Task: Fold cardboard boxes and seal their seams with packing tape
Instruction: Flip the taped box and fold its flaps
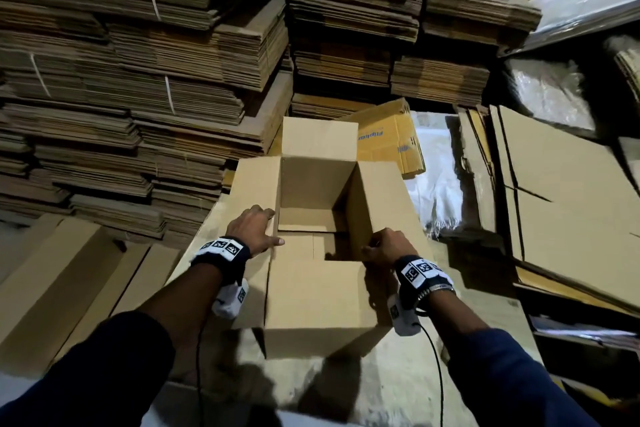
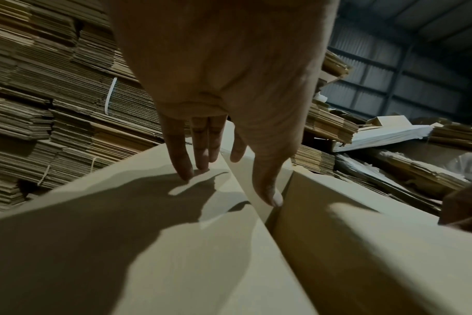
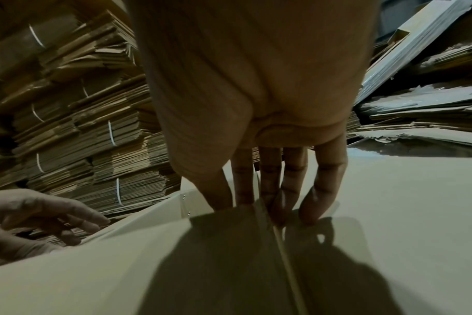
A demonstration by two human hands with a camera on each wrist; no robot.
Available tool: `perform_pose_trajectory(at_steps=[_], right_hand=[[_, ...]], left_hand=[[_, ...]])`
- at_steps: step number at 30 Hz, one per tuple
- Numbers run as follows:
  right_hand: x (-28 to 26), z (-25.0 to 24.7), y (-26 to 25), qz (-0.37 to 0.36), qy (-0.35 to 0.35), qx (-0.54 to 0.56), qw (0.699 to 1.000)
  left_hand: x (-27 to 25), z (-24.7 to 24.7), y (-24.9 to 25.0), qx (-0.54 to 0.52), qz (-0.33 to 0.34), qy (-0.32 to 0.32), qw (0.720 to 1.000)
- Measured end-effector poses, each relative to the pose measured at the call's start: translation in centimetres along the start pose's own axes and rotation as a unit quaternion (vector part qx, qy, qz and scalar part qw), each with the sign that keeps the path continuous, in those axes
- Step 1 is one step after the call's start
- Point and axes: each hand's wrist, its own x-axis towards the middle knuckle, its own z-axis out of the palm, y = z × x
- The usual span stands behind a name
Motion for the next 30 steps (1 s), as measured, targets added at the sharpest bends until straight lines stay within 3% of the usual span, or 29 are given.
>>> perform_pose_trajectory(at_steps=[9,15,20,23,26,30], right_hand=[[10.8,-3.2,-4.9,-0.02,0.03,-0.007,0.999],[17.4,-5.0,-8.0,-0.021,0.016,0.017,1.0],[23.8,-5.9,-9.4,-0.017,0.017,0.109,0.994],[26.8,-6.8,-10.5,-0.006,0.041,0.208,0.977],[27.7,-8.1,-11.5,0.037,0.054,0.335,0.94],[27.9,-8.1,-10.3,0.079,0.114,0.397,0.907]], left_hand=[[10.8,-2.6,-1.7,0.026,0.008,-0.049,0.998],[14.4,-2.7,-3.3,-0.016,0.023,-0.072,0.997],[15.6,-2.8,-3.8,-0.002,0.013,-0.08,0.997],[15.9,-2.5,-4.0,-0.008,-0.006,-0.089,0.996],[15.8,-2.3,-4.1,-0.011,-0.018,-0.075,0.997],[15.5,-1.8,-4.2,-0.008,-0.017,-0.041,0.999]])
